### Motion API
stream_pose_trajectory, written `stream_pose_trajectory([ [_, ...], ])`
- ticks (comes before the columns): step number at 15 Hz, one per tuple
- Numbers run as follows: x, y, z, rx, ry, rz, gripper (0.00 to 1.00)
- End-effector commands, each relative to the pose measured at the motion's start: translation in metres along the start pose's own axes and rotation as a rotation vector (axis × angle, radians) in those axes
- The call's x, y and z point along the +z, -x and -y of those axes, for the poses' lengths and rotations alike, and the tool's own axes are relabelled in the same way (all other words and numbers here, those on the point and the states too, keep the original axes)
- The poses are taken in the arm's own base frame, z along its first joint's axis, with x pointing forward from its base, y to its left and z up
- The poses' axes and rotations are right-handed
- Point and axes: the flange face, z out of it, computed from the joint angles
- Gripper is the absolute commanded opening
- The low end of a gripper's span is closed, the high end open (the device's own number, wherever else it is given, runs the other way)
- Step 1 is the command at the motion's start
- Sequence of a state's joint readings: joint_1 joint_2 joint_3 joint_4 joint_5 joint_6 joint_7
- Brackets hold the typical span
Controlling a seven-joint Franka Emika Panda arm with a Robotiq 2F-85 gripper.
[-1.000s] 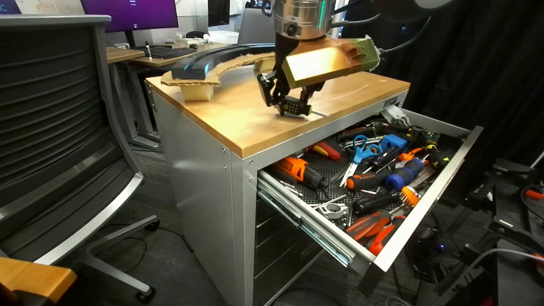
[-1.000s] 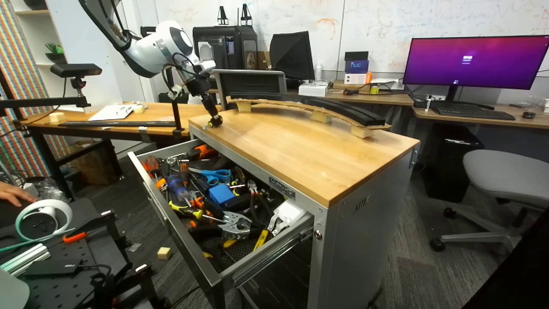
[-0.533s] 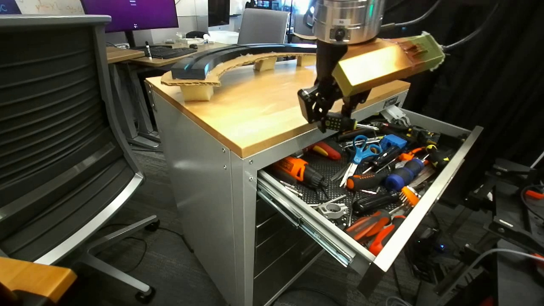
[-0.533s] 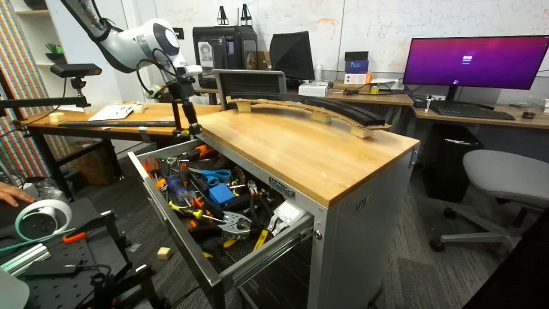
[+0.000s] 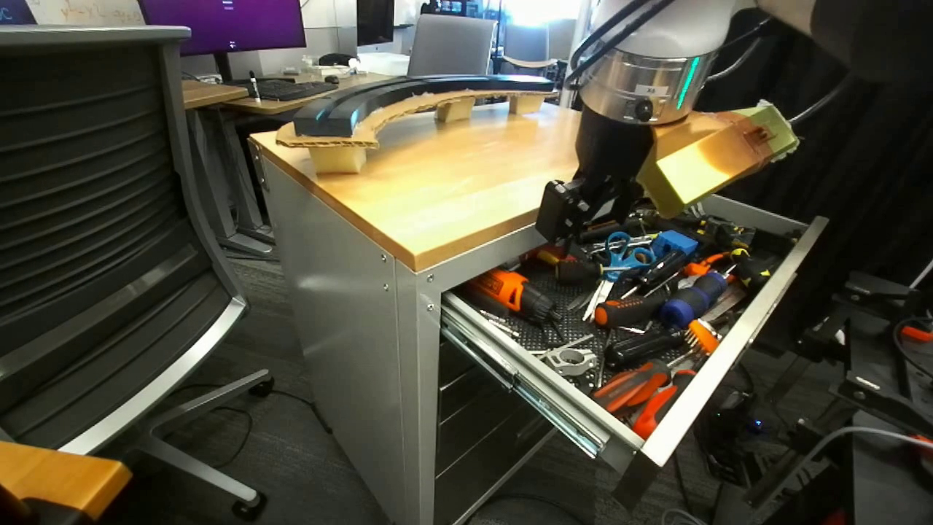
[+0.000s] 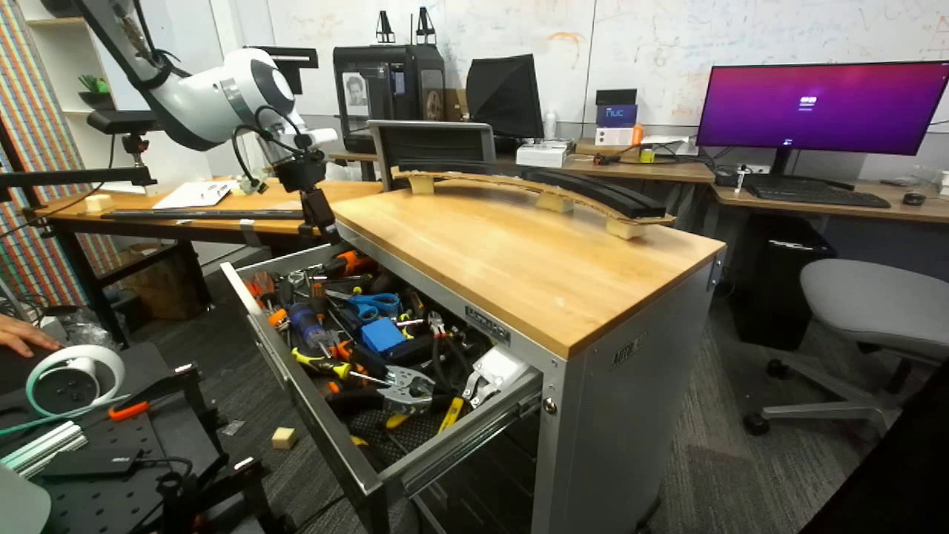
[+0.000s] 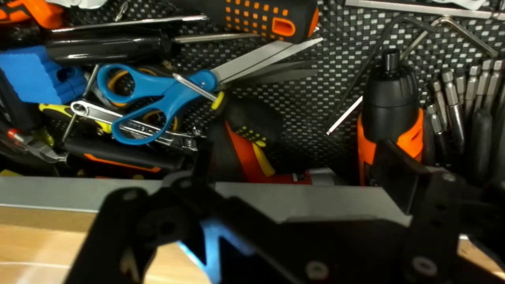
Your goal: Put the screwdriver in the drawer then close it.
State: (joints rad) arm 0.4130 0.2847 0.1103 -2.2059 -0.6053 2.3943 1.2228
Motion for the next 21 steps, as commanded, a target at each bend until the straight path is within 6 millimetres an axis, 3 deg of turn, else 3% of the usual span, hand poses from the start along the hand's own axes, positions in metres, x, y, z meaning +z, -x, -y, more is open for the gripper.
stream_pose_trajectory([
  [1, -0.008, 0.021, -0.026, -0.05, -0.042, 0.062, 1.0],
  [4, -0.016, 0.046, -0.047, 0.093, -0.002, 0.197, 1.0],
  [10, -0.039, 0.095, -0.078, 0.218, -0.006, 0.448, 1.0],
  [13, -0.004, 0.118, -0.104, 0.25, -0.007, 0.641, 0.99],
  [14, 0.014, 0.124, -0.113, 0.241, -0.015, 0.662, 0.75],
  [16, 0.05, 0.13, -0.131, 0.212, -0.007, 0.627, 0.7],
  [18, 0.081, 0.134, -0.141, 0.174, 0.01, 0.558, 0.53],
  [20, 0.099, 0.135, -0.141, 0.118, 0.015, 0.447, 0.36],
  [21, 0.099, 0.138, -0.136, 0.08, 0.03, 0.403, 0.3],
])
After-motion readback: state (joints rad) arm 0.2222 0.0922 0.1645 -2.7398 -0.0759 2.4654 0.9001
